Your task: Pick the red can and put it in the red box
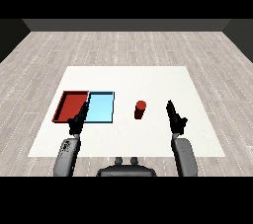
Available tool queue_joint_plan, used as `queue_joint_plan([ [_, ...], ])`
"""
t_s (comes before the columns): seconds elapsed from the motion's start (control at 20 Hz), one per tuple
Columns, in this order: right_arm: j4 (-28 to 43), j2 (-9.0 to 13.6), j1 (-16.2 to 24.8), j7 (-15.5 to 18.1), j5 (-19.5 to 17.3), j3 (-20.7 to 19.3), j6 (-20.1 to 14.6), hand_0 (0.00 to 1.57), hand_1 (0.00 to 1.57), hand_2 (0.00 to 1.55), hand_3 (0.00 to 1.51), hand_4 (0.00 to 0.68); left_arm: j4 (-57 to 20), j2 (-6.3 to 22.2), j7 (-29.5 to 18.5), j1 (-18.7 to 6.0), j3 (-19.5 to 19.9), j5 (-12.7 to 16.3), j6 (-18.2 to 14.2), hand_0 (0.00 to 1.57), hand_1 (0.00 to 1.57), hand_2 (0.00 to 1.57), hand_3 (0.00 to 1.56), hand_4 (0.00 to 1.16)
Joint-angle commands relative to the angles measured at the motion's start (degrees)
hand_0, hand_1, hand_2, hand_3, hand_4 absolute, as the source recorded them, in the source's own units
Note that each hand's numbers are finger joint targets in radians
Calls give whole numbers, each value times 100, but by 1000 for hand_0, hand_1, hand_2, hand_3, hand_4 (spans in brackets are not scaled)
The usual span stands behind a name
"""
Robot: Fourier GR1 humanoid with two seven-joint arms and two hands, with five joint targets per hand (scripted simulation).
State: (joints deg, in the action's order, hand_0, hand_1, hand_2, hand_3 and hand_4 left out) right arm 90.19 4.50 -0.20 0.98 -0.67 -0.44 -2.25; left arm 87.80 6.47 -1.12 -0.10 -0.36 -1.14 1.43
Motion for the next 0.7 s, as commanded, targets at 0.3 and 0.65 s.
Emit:
queue_joint_plan([
  [0.3,-215,330,-742,994,578,-633,644,0,0,0,0,0,740,-345,-1062,-388,274,335,-97,0,0,0,0,0],
  [0.65,-1062,705,-635,2071,854,-1032,1381,0,0,0,0,0,293,-612,-2276,-143,118,104,-119,0,0,0,0,0],
])
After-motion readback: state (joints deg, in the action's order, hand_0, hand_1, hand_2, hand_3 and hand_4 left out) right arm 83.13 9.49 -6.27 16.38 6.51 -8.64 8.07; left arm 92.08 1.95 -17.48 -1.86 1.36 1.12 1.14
